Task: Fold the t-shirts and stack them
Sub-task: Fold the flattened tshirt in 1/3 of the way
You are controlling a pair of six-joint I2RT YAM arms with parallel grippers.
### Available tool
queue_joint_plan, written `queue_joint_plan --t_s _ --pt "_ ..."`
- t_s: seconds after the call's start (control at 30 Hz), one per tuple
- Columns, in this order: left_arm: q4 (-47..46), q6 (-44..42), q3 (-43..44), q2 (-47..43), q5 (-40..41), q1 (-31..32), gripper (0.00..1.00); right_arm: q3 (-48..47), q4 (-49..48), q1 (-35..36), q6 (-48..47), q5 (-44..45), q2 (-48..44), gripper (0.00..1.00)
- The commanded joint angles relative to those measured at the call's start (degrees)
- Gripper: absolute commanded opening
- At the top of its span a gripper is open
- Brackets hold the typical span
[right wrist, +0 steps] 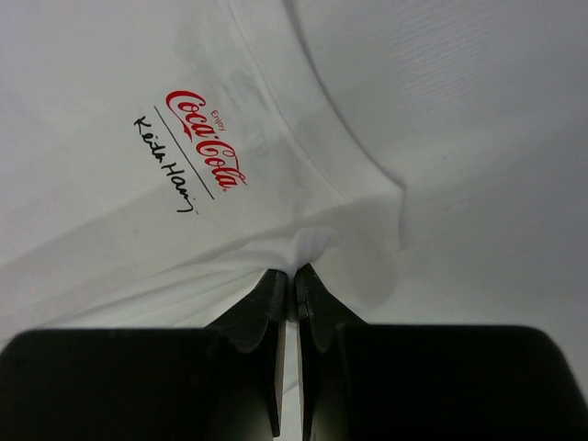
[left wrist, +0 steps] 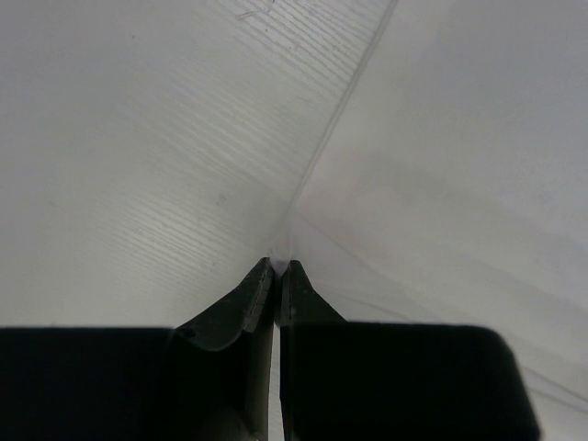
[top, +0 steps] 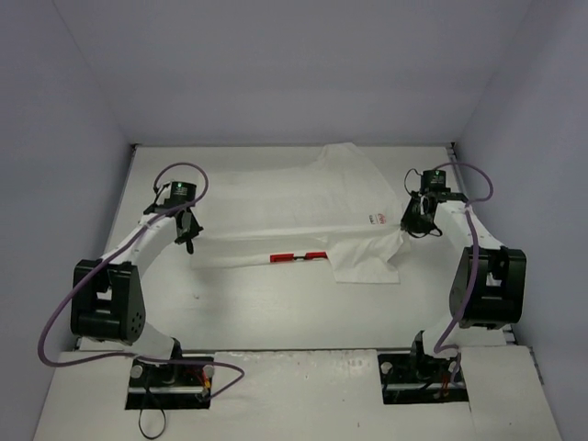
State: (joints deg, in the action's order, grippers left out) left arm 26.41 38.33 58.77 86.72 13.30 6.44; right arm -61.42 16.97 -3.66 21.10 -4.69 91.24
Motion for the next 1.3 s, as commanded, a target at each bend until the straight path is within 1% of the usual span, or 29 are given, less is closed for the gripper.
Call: queue_joint_plan --t_s 0.0,0.07,0.13,0.3,0.43,0.57,0.63,0.77,0.9,0.93,1.03,1.27 --pt "2.2 -0.2 -0.3 -8.3 5.1 -0.7 0.00 0.9 -1.9 -1.0 -0.8 7.8 -7.7 0.00" --pt "3.8 -0.3 -1.5 -13.2 5.0 -0.8 0.00 3.9 -1.7 -1.0 -0.6 8.0 -10.9 0.00" --pt "6.7 -0.4 -2.8 -18.3 5.7 -0.7 0.00 6.3 -1.3 -1.0 -0.1 8.0 -16.5 0.00" --pt "12.4 0.8 -6.0 -25.6 5.7 -0.8 0.00 11.6 0.3 -1.1 1.6 6.4 -25.4 0.00" --pt "14.6 2.6 -11.1 -30.4 4.2 -0.7 0.00 15.3 1.8 -1.1 1.9 6.3 -29.2 0.00" --pt "15.0 4.0 -14.9 -32.5 3.2 -0.6 0.00 17.2 2.6 -1.1 2.1 6.0 -30.6 0.00" --pt "15.0 4.1 -15.0 -32.3 3.4 -0.6 0.00 17.0 2.9 -1.1 2.1 6.0 -30.7 0.00" --pt "15.8 3.2 -12.4 -31.6 3.4 -0.6 0.00 15.5 3.2 -1.1 1.2 7.2 -30.1 0.00" --pt "14.6 1.4 -10.3 -29.2 5.8 -0.6 0.00 13.0 3.2 -1.1 0.1 8.6 -27.2 0.00" --pt "13.7 0.8 -9.3 -27.4 6.3 -0.6 0.00 11.5 3.2 -1.1 -0.2 8.8 -24.5 0.00" --pt "11.2 0.3 -7.8 -22.4 5.8 -0.5 0.00 8.3 3.0 -1.1 -0.2 9.3 -20.8 0.00" --pt "6.9 -0.4 -4.5 -14.4 5.8 -0.5 0.00 3.8 2.3 -1.1 -0.5 11.3 -14.2 0.00"
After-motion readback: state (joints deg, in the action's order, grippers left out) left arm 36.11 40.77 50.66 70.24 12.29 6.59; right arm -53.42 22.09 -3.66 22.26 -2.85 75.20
